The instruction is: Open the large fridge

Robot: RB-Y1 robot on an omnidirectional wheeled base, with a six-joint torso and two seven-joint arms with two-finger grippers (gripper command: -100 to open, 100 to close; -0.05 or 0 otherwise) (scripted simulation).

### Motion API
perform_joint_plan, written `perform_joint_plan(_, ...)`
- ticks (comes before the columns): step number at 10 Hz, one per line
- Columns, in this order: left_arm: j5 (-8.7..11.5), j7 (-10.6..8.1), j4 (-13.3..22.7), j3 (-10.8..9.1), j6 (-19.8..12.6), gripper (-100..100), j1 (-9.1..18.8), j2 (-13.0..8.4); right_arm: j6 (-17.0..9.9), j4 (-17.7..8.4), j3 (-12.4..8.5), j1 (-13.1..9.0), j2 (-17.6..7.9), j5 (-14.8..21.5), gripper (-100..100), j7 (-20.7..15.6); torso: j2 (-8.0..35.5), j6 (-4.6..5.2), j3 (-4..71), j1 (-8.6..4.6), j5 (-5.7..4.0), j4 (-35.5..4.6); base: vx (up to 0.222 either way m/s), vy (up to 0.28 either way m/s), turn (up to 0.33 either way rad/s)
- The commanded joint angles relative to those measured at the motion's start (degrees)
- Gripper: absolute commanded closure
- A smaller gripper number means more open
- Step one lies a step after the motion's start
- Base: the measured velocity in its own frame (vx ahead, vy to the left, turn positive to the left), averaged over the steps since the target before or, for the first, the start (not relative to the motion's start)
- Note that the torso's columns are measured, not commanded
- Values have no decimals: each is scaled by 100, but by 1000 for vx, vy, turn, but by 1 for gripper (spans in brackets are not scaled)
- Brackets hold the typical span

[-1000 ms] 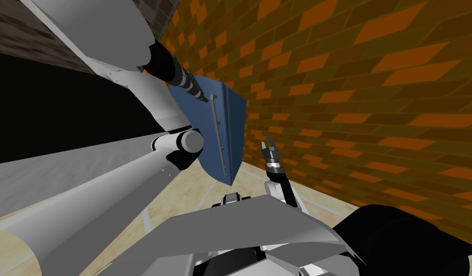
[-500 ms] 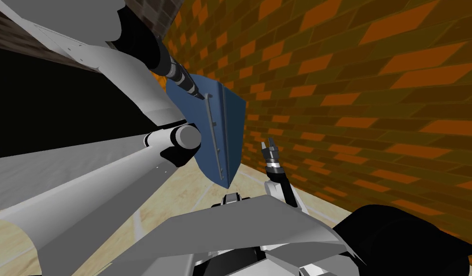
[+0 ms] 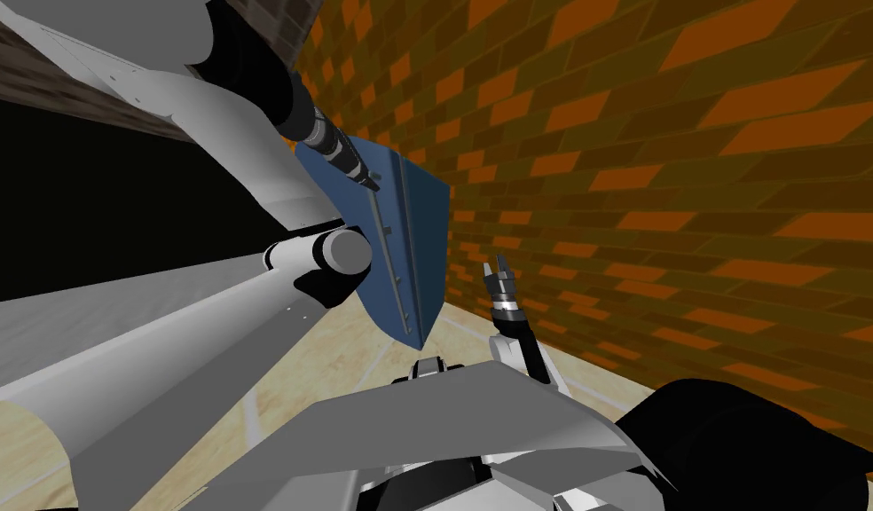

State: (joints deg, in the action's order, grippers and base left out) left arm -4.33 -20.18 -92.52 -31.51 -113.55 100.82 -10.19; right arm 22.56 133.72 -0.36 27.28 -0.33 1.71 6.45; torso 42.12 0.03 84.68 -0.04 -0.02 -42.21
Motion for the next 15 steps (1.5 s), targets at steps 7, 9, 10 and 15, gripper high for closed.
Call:
perform_joint_plan(7,377,135,147,-232,-76,100,144,132,-1,-1,-3,-3,-3,0,0,0,13,-30,-3,80,39,-12,-96,188,-65)
perform_joint_plan(9,471,169,184,-291,-84,100,182,162,-1,-2,-2,-2,-2,0,0,0,-20,-26,23,37,22,-10,-148,226,-52)
perform_joint_plan(10,564,203,221,-349,-91,100,219,192,-1,-1,-2,-2,-3,0,0,0,-27,-16,30,30,13,-5,-163,281,-118)
perform_joint_plan(15,844,304,334,-525,-113,100,331,280,-1,-2,-3,-2,-3,0,0,0,7,-20,-1,49,25,-12,-154,264,-72)
